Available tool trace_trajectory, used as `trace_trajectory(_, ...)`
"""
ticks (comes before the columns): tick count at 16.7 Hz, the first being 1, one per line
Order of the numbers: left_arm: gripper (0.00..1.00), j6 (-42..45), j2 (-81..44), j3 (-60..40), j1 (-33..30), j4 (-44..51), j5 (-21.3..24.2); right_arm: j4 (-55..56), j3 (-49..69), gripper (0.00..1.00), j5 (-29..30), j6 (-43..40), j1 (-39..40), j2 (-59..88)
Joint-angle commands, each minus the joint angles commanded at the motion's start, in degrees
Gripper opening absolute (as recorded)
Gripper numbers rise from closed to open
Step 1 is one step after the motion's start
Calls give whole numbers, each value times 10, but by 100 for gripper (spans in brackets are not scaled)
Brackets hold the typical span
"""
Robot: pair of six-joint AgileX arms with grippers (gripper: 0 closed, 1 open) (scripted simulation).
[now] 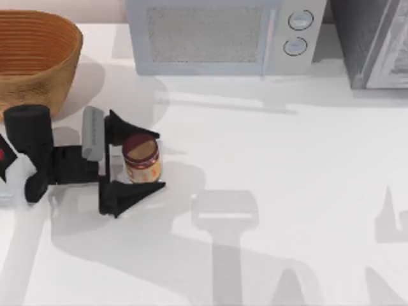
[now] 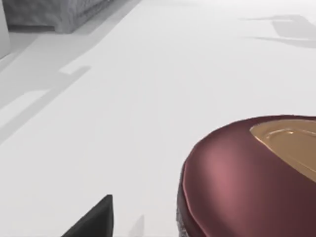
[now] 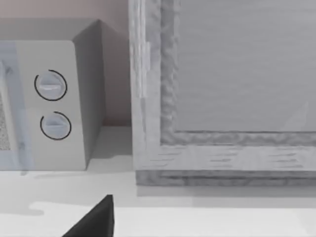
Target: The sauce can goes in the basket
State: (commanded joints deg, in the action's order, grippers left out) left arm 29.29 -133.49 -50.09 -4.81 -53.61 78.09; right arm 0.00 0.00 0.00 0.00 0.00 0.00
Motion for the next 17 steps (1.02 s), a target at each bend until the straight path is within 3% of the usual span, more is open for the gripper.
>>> trace_trajectory(3, 100, 0, 0, 0, 0, 0, 0, 0, 0, 100, 0, 0, 0, 0)
trace_trajectory(16, 2, 0, 0, 0, 0, 0, 0, 0, 0, 100, 0, 0, 0, 0)
trace_trajectory(17, 0, 0, 0, 0, 0, 0, 0, 0, 0, 100, 0, 0, 0, 0)
